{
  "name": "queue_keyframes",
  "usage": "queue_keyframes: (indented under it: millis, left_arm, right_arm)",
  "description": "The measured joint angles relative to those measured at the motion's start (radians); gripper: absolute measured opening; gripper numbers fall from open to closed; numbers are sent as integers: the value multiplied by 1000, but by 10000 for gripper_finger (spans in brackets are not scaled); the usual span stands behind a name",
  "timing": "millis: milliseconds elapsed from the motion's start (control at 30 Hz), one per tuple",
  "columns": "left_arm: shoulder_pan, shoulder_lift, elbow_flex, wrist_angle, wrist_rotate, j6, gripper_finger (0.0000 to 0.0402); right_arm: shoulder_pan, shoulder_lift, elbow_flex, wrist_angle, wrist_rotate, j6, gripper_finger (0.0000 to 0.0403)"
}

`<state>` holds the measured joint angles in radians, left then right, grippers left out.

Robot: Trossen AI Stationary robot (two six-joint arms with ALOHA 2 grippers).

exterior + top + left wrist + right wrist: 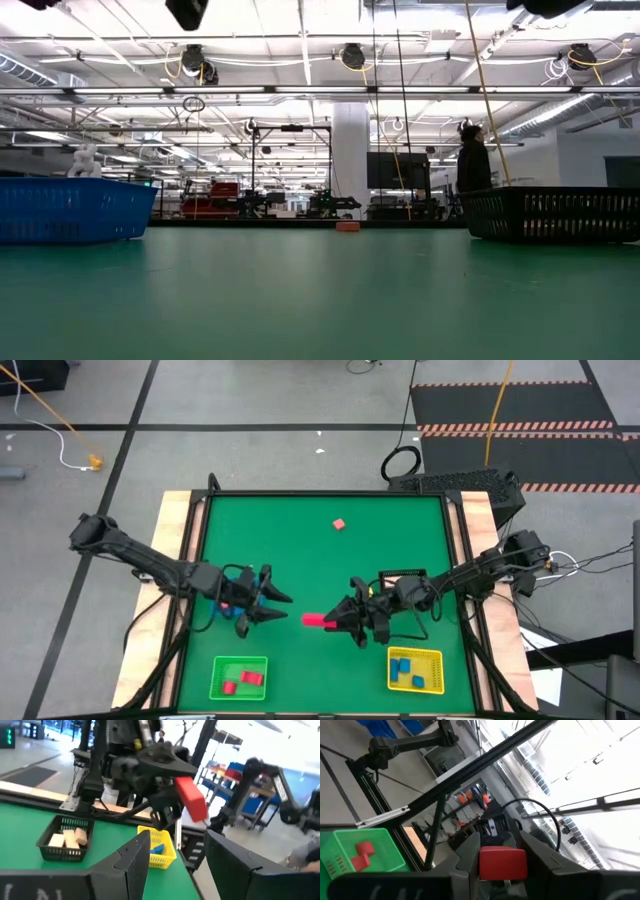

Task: Sort & place blocks by color
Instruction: Put the red block into the green bin

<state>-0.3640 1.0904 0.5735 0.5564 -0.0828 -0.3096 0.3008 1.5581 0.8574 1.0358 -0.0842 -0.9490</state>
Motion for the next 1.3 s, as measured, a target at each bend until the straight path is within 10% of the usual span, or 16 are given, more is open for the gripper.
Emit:
queue_keyframes:
  millis: [267, 1300]
  left_arm:
    - [56, 54, 0, 159, 182, -39, 187]
    - [144, 114, 0, 192, 275, -155, 184]
  right_arm:
    - [-20, 0, 0, -7, -31, -7, 88]
    - [-130, 158, 118, 42, -45, 40, 88]
